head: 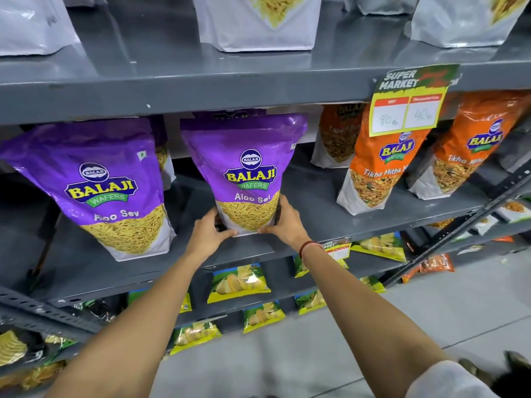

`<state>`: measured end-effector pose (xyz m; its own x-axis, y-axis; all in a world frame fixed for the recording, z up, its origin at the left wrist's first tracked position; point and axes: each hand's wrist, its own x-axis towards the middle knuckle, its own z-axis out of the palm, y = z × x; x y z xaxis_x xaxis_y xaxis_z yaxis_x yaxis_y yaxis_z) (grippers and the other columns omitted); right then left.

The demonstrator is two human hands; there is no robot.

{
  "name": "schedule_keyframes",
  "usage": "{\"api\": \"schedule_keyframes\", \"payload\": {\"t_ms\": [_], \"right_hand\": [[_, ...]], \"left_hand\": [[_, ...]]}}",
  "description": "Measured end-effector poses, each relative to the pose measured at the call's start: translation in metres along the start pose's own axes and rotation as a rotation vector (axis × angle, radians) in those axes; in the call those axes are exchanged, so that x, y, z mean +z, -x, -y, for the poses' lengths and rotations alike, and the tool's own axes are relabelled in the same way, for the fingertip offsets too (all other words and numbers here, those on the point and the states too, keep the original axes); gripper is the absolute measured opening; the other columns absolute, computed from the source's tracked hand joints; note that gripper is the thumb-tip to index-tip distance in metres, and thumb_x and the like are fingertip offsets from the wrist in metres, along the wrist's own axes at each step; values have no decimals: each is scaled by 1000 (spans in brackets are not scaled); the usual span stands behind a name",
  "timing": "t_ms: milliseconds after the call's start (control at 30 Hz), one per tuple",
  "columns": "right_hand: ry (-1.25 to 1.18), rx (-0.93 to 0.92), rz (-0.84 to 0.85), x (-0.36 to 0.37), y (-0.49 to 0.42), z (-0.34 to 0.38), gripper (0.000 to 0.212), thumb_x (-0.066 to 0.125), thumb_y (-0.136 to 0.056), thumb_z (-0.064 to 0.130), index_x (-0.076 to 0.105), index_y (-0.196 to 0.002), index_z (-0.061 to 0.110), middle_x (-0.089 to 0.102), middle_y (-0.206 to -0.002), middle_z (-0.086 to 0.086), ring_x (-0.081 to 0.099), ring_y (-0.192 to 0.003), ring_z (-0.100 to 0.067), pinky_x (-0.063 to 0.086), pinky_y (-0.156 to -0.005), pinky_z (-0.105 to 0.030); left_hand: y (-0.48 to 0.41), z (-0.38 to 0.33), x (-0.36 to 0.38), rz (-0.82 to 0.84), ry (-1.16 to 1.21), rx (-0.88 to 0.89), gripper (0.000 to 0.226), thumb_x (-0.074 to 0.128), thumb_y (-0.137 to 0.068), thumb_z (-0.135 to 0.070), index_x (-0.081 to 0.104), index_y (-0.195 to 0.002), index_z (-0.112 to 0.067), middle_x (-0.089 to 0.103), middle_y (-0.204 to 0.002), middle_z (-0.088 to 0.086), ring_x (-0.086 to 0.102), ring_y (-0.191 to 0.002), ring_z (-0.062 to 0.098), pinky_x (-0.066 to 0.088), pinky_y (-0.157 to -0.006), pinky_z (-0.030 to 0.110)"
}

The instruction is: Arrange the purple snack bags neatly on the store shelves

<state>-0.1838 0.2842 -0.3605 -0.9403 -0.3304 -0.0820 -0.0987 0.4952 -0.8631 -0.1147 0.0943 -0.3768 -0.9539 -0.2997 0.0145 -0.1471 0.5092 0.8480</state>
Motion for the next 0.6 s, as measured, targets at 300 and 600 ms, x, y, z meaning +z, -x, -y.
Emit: {"api": "schedule_keyframes", "payload": {"t_ms": [300,600], "right_hand": [[34,39,76,-14,-6,-6,91,89,-58,14,36,-133,14,55,-134,-13,51,-126,-30,44,-103,-45],[55,48,37,-11,2,-4,106,90,-56,18,30,-142,15,48,-139,-13,44,-132,-31,41,-108,-47]], "left_hand": [[5,-5,14,10,-9,-34,55,82,-65,-19,56,-113,-14,70,-111,9,67,-97,21,54,-89,38],[6,-16,8,60,-101,-71,61,81,-66,-25,50,-117,-13,67,-118,11,62,-109,27,49,-92,36]]}}
